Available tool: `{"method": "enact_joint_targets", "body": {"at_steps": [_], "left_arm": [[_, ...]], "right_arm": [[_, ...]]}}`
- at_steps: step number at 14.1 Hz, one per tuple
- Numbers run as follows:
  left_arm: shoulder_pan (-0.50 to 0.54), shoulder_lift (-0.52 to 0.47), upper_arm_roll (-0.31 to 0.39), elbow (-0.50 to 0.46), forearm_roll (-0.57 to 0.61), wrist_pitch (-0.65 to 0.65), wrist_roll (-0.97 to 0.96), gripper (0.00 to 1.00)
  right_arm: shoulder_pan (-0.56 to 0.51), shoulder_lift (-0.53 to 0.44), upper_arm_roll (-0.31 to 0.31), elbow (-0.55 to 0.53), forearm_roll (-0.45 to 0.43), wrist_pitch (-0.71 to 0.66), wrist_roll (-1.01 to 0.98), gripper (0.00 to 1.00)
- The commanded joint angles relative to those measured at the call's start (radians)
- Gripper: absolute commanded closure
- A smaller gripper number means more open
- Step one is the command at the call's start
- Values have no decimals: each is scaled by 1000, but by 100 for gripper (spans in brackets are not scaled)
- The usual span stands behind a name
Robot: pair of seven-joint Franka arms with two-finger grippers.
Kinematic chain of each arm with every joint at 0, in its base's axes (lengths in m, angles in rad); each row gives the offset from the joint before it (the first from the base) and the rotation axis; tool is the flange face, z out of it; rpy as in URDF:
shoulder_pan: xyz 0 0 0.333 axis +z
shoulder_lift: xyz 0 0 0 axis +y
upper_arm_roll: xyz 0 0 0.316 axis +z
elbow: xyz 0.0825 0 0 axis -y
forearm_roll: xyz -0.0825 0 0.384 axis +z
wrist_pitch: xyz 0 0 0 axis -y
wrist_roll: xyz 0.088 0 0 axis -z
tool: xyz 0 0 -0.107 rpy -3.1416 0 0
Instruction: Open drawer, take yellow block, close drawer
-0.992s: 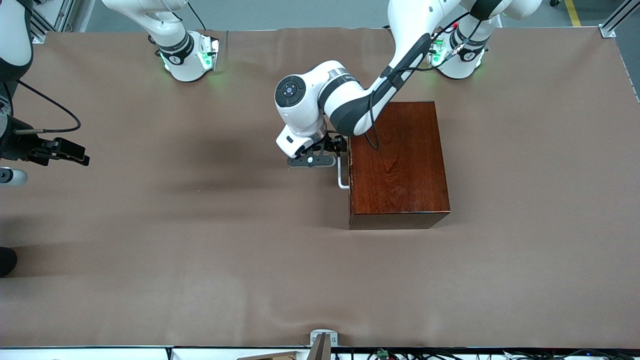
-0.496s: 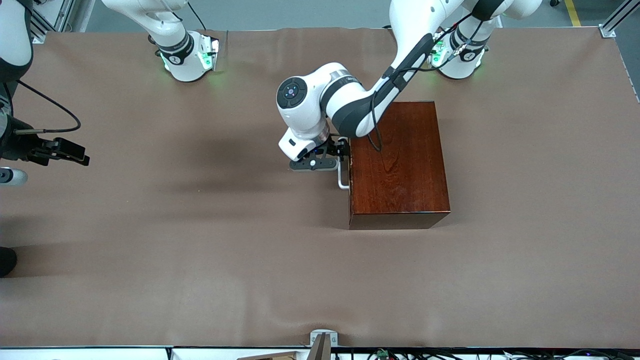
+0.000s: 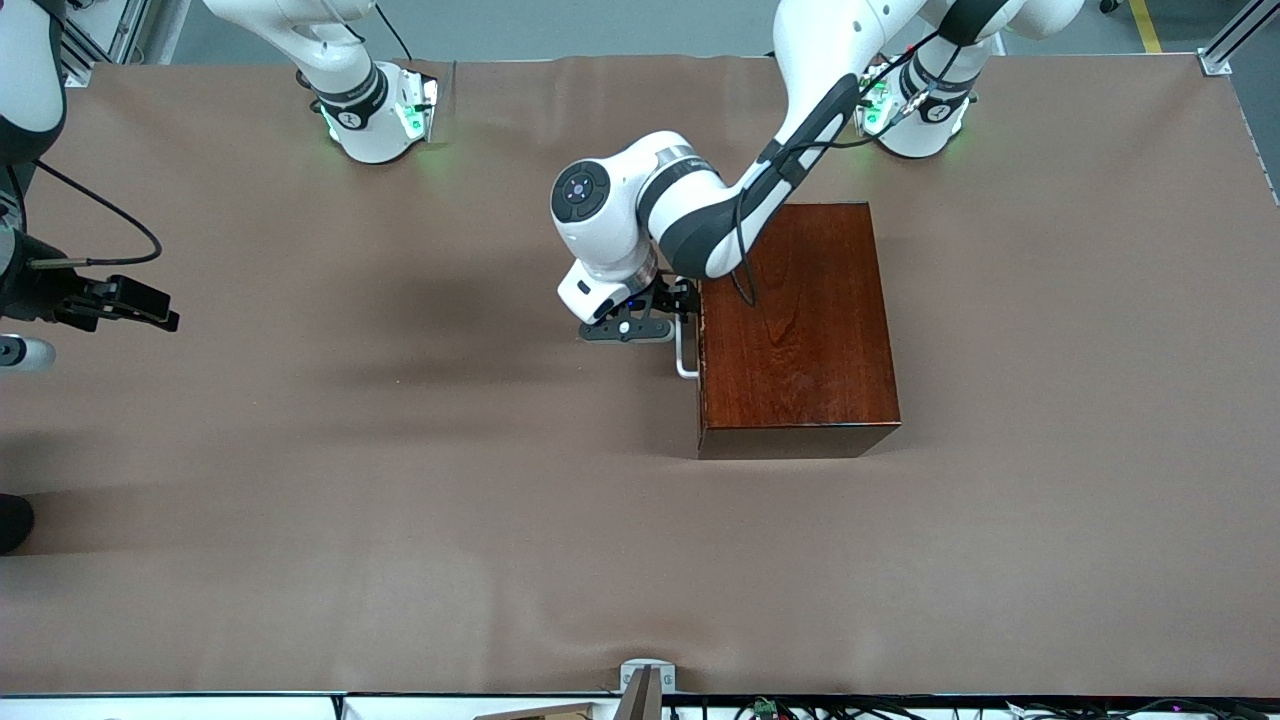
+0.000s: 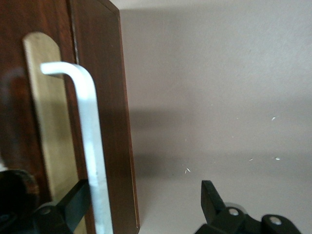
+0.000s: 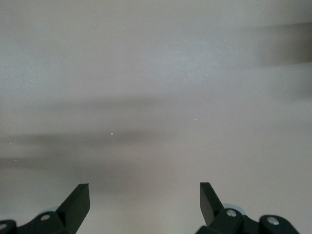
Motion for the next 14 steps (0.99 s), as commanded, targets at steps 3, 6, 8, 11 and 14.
{"method": "enact_joint_targets", "body": {"at_steps": [3,6,8,11,14], "left_arm": [[-3,17,-3,18,20,7,-11,0],[-3,11,-10,27,18,17,-13,0],[-3,11,-13,27,18,61,-13,0],[-14,14,-13,26,15,120,-11,0],[-17,17,-13,26,14,175,-8,0]], "right_arm": [[0,0,-2,4,7,-4,-3,0],[1,0,-2,4,7,-6,-3,0],[1,0,-2,4,7,-4,-3,0],[1,0,-2,4,7,-5,-3,0],[1,0,-2,4,7,-6,-3,0]]}}
